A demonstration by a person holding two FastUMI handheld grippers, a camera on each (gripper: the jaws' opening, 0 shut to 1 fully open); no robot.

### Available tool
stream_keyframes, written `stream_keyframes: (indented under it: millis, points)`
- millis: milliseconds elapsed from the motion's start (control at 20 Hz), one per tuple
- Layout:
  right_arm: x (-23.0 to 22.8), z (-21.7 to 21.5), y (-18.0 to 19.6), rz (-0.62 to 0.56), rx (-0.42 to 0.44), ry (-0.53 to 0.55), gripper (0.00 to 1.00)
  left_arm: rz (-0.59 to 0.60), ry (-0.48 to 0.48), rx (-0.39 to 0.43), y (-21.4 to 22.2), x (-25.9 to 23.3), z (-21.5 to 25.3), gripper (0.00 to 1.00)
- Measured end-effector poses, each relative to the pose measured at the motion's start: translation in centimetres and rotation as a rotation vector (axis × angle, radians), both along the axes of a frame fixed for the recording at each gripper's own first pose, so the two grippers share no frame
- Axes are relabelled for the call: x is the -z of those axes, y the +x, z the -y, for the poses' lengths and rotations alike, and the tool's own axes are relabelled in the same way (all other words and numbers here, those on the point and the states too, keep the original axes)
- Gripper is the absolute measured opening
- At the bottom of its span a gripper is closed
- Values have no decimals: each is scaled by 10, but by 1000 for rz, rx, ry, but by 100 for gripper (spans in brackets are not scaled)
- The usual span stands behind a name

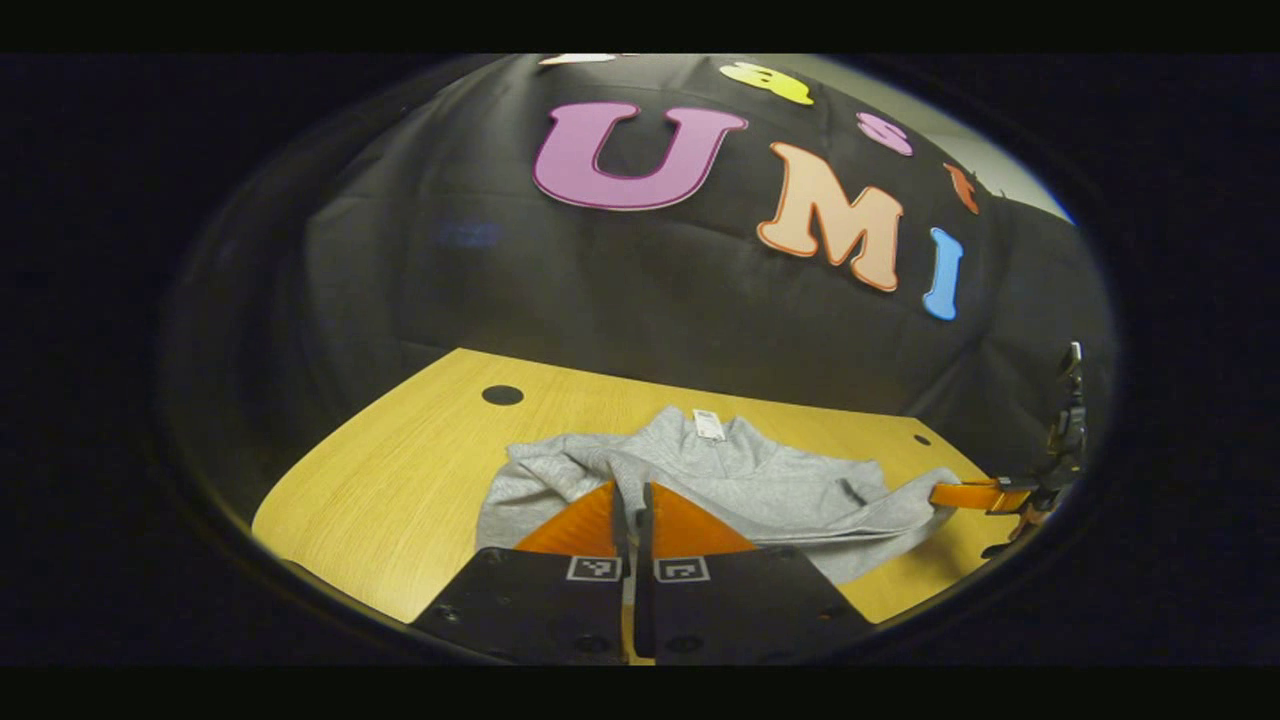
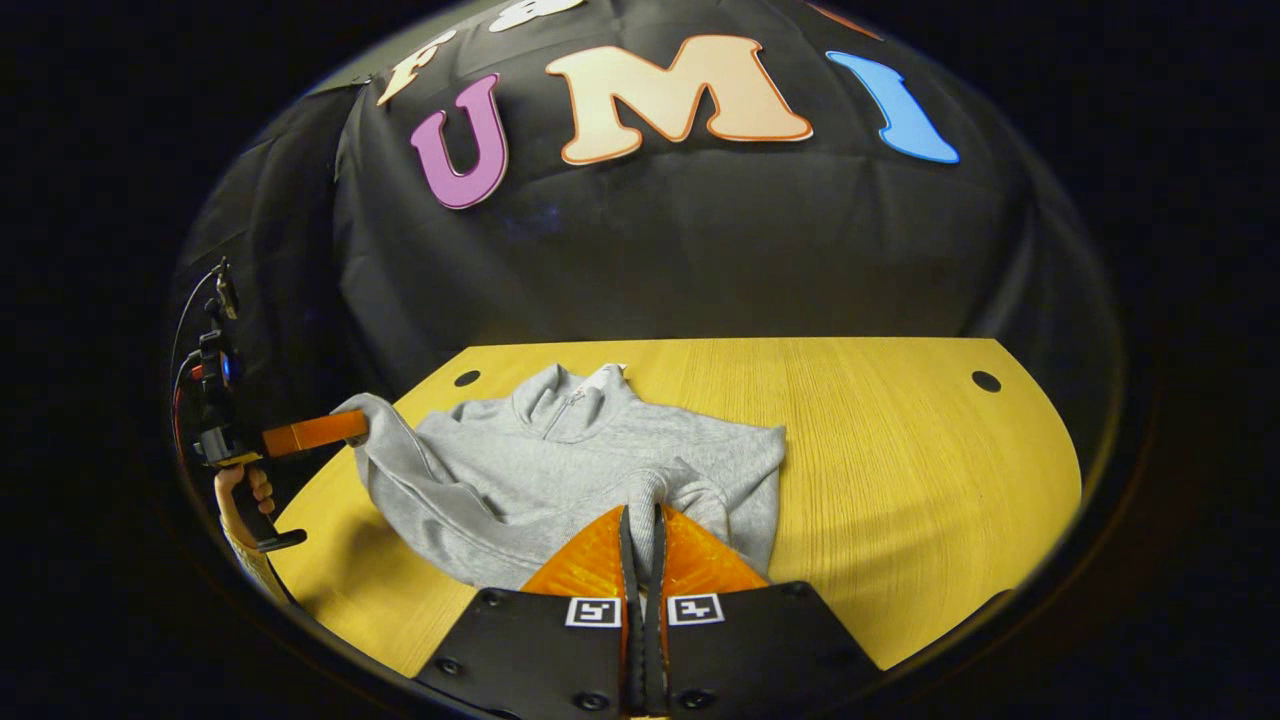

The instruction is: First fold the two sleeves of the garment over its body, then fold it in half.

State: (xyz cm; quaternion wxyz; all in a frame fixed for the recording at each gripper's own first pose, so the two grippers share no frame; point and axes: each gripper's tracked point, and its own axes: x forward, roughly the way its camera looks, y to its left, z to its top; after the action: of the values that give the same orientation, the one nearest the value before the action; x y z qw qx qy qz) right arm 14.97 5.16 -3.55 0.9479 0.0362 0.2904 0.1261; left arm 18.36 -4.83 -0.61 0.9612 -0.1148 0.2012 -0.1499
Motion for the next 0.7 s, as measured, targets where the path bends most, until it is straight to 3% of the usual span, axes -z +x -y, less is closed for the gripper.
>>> stream_keyframes:
  millis: [250,400,450,500,550,650,700]
  points:
    - [6,3,17,-38,40,87,3,-27,32,-14,4,21,5,0]
    - [4,5,27,-17,73,96,13,-9,87,-52,9,22,1,6]
    - [1,8,32,17,83,77,12,11,84,-53,16,16,2,17]
    - [-3,8,36,43,85,68,15,25,87,-62,18,10,2,40]
    - [-8,8,37,56,92,75,36,38,105,-79,19,9,-2,63]
    - [-17,14,41,87,112,79,79,50,147,-107,19,5,-10,96]
    - [-20,15,44,106,120,76,100,63,152,-125,16,0,-14,97]
